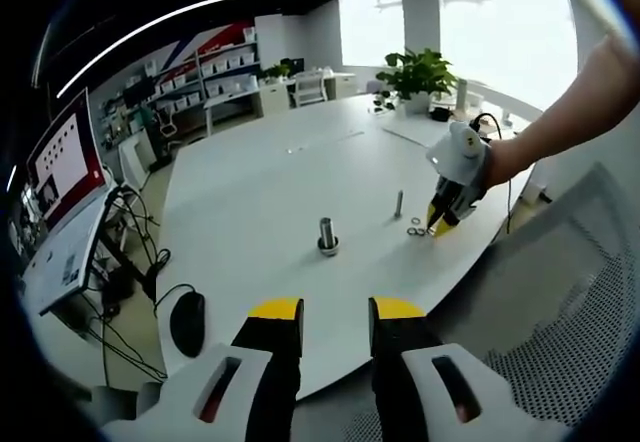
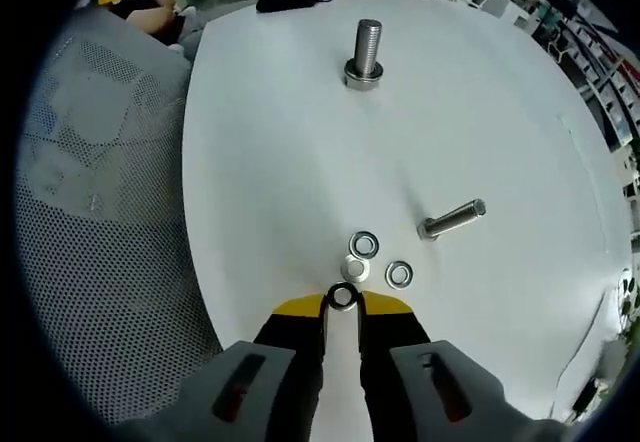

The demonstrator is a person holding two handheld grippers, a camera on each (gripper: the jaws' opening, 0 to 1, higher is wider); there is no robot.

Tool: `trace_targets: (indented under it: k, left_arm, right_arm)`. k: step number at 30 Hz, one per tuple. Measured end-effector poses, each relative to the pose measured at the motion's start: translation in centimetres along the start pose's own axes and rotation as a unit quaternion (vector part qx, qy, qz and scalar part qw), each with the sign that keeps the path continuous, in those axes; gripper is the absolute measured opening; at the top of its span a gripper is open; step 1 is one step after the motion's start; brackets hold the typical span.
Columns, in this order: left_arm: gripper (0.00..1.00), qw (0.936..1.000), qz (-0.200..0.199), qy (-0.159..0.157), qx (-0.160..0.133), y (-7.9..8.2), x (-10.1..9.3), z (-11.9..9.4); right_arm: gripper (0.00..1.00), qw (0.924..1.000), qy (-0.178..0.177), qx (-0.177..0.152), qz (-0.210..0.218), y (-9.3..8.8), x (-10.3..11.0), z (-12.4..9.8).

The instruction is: Place the washer onto the threaded stud by aligning its center hole with the stud, sliding it down to the base, and recovering from edge contact or off-axis alignment until the washer reaches the visible bottom stop.

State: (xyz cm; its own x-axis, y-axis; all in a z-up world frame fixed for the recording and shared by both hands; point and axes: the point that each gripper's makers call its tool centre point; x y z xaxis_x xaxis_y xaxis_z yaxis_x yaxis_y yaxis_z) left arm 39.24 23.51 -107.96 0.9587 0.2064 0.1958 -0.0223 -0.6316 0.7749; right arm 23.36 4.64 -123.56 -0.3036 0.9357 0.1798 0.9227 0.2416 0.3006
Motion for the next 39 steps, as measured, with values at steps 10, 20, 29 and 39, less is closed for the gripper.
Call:
trace_targets:
  k: [10, 20, 29, 39]
  left_arm:
    - [0.24, 1.0, 0.002, -0.003, 0.004, -0.2, -0.1, 0.0]
    - [0.24, 1.0, 0.001, -0.001, 0.002, -0.1, 0.0, 0.0]
    - [0.24, 1.0, 0.001, 0.0, 0.001, 0.0, -0.1, 0.0]
    - [0.24, 1.0, 0.002, 0.0, 0.0, -0.1, 0.1, 0.0]
  right_arm:
    - [0.14, 0.9994, -0.02, -0.019, -0.021, 2.1, -1.8, -3.1]
    - [0.14, 0.9981, -0.039, -0.042, -0.022, 3.9, -4.3, -4.8]
    - [0.14, 0.9962, -0.054, -0.045, -0.052, 5.7, -4.9, -5.4]
    - [0.14, 0.9968, -0.059, -0.039, -0.037, 5.7, -6.4, -5.0]
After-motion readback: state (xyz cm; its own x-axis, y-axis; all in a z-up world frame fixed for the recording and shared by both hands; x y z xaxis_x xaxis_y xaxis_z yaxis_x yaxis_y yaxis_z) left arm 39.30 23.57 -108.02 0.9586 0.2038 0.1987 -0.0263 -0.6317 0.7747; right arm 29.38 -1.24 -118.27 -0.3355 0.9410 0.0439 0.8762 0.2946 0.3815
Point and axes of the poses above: the point that each gripper's makers call its tool centre point, and the gripper's own axes: z roughly forward along the fingers, x roughly to its left, y roughly out of its top, and after that the axes turned 13 degrees about y, right-handed
